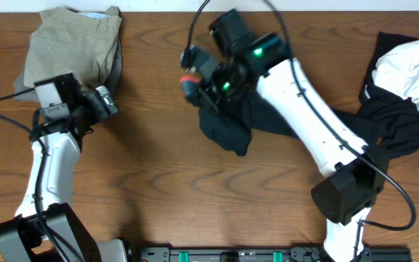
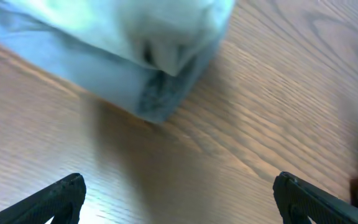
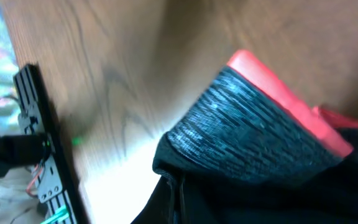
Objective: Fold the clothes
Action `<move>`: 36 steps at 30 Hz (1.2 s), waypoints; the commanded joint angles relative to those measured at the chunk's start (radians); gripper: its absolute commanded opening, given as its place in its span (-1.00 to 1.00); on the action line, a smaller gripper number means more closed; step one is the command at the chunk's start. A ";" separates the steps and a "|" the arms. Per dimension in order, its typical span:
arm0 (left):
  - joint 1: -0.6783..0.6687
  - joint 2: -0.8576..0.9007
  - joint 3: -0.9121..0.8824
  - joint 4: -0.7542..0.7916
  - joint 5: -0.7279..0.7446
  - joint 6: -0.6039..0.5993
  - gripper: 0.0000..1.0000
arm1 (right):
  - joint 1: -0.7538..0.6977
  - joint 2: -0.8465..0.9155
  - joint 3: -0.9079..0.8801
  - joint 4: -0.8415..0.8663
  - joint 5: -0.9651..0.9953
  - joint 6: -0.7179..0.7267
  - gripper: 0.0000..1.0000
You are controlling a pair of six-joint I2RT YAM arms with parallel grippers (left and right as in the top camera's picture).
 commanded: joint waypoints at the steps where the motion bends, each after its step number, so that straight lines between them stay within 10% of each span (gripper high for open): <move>1: 0.035 0.005 0.019 0.002 -0.009 -0.009 0.96 | 0.027 0.006 -0.075 0.008 0.008 -0.018 -0.88; 6: 0.046 0.005 0.019 0.003 -0.008 -0.009 0.96 | 0.060 0.006 -0.138 -0.076 0.010 -0.136 -0.17; 12: 0.045 0.005 0.019 0.003 0.034 -0.009 0.96 | 0.043 -0.021 -0.132 -0.153 -0.043 -0.191 -0.16; 16: 0.045 0.005 0.019 0.006 0.104 -0.010 0.96 | -0.005 -0.056 -0.112 -0.122 -0.025 -0.162 0.27; 24: -0.075 0.005 0.019 0.009 0.258 0.028 0.96 | -0.134 -0.062 -0.111 0.104 0.133 0.101 0.32; 36: -0.332 0.119 0.019 0.004 0.227 0.135 0.96 | -0.264 -0.059 -0.112 0.152 0.135 0.124 0.34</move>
